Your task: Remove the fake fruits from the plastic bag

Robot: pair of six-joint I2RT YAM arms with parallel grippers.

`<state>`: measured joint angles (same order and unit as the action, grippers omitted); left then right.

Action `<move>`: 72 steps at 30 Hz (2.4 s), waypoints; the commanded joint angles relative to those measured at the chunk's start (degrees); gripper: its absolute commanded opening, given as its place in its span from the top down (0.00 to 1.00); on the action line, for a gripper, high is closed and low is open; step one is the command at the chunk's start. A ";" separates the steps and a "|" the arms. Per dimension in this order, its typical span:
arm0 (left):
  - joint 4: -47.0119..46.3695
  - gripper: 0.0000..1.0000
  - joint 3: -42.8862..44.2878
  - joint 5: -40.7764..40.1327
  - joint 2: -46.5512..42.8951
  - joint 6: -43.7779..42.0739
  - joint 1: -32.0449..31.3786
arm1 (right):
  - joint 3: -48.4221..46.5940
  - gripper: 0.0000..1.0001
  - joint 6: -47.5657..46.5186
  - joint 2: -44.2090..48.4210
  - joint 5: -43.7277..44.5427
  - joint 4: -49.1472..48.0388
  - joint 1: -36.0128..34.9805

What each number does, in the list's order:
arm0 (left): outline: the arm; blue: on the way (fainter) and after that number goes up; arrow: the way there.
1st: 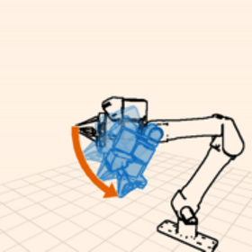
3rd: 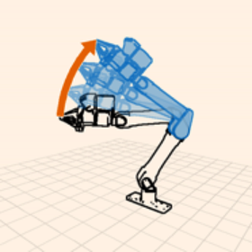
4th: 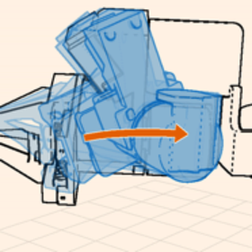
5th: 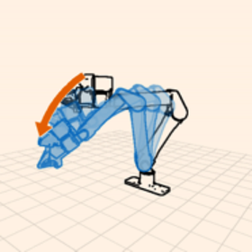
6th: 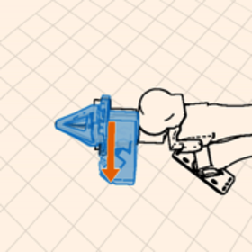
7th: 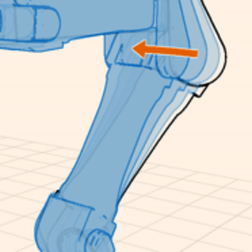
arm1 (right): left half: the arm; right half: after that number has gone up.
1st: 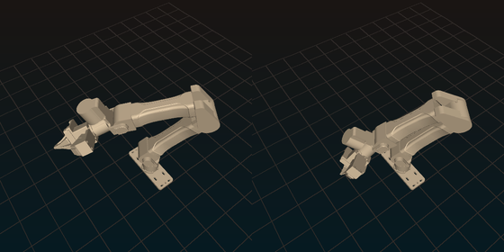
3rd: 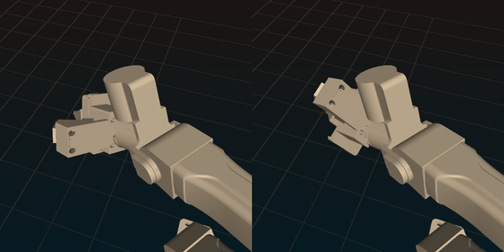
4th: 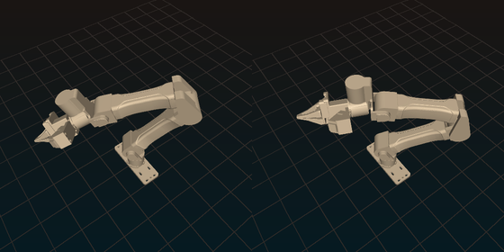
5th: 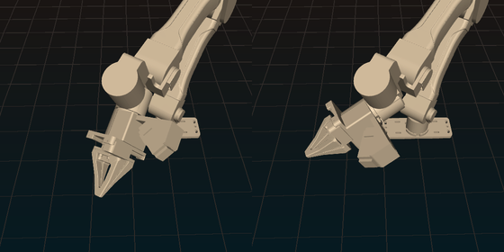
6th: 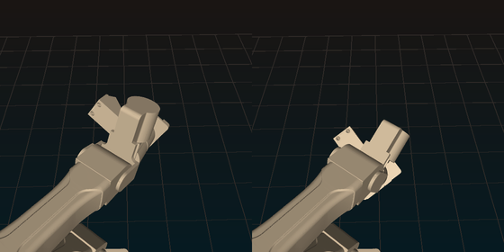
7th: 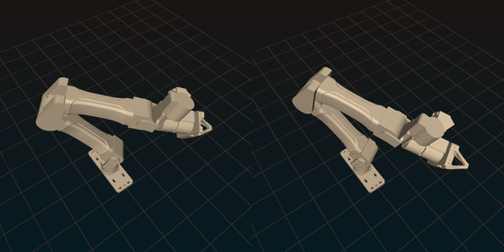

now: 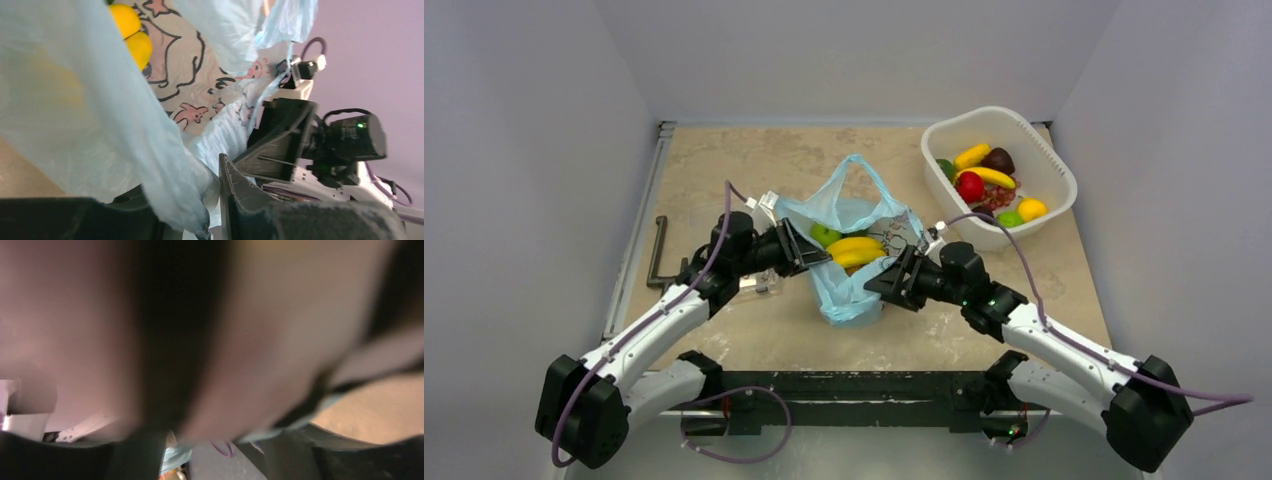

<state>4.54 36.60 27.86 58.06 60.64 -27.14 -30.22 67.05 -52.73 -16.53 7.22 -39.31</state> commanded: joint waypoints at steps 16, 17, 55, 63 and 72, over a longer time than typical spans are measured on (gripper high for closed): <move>-67.80 1.00 -5.52 11.08 6.78 20.52 10.05 | -8.62 1.00 -18.94 -9.50 -28.89 -40.87 14.61; -69.50 1.00 -7.85 11.62 6.94 20.53 9.78 | -6.82 1.00 -19.20 -9.64 -29.95 -41.57 14.61; 48.61 0.05 23.05 -16.20 -22.99 -29.01 4.55 | -34.48 0.36 -44.02 0.07 1.71 30.29 4.21; 39.43 0.00 30.71 -7.89 -7.90 -48.87 -3.43 | -24.74 0.45 -34.38 0.00 -6.61 13.05 -2.28; 32.98 0.00 28.94 -32.79 1.37 -76.92 -22.14 | -15.19 0.45 -28.77 -0.84 -7.14 1.72 -8.37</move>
<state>43.44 66.28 6.83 58.33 -0.32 -46.59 -48.12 34.92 -53.91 -22.46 17.02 -46.19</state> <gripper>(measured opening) 0.998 0.552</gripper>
